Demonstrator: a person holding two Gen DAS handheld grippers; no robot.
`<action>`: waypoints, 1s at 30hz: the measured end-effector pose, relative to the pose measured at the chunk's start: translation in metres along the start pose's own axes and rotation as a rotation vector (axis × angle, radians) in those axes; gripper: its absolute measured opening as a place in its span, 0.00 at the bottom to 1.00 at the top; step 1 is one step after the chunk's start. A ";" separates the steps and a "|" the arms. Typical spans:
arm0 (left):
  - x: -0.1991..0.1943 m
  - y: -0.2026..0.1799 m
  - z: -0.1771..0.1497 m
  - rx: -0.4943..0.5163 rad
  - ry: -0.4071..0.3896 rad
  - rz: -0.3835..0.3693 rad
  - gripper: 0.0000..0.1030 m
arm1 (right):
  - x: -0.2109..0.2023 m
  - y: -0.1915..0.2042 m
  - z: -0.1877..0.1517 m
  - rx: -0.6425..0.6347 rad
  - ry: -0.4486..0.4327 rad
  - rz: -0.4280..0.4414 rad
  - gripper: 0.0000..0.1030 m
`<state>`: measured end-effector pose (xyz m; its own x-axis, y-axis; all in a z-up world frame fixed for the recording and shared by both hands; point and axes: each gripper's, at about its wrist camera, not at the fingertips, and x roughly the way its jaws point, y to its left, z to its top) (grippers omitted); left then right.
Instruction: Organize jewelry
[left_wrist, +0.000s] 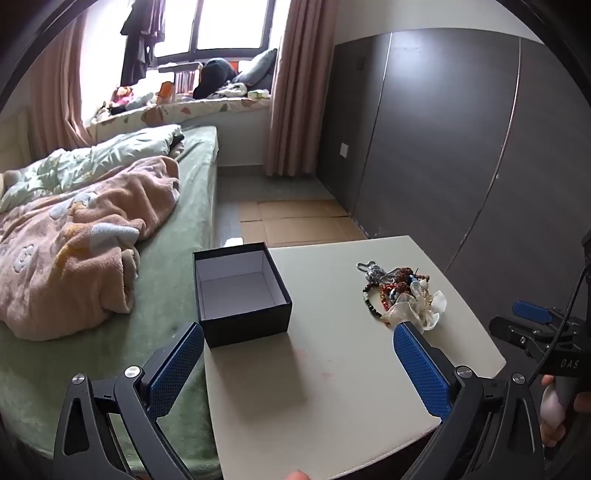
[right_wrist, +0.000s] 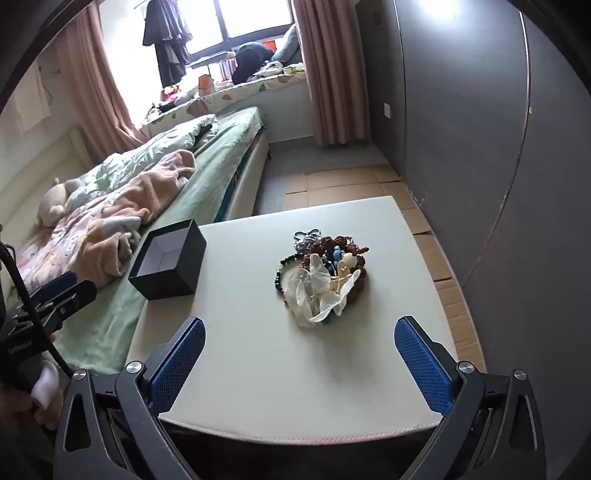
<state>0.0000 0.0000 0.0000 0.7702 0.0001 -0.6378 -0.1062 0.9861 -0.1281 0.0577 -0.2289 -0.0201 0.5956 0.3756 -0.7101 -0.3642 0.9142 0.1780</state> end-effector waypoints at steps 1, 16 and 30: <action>0.000 0.000 0.000 0.000 -0.005 -0.001 0.99 | 0.001 0.000 0.000 0.001 0.000 0.000 1.00; -0.005 -0.010 -0.001 0.030 -0.018 -0.020 0.99 | 0.003 0.000 -0.006 0.000 -0.006 -0.023 1.00; -0.009 -0.010 -0.001 0.027 -0.027 -0.014 0.99 | 0.000 0.001 -0.007 -0.012 -0.012 -0.019 1.00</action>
<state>-0.0061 -0.0097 0.0062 0.7884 -0.0099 -0.6151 -0.0785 0.9901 -0.1166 0.0521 -0.2288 -0.0246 0.6111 0.3596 -0.7051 -0.3608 0.9195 0.1562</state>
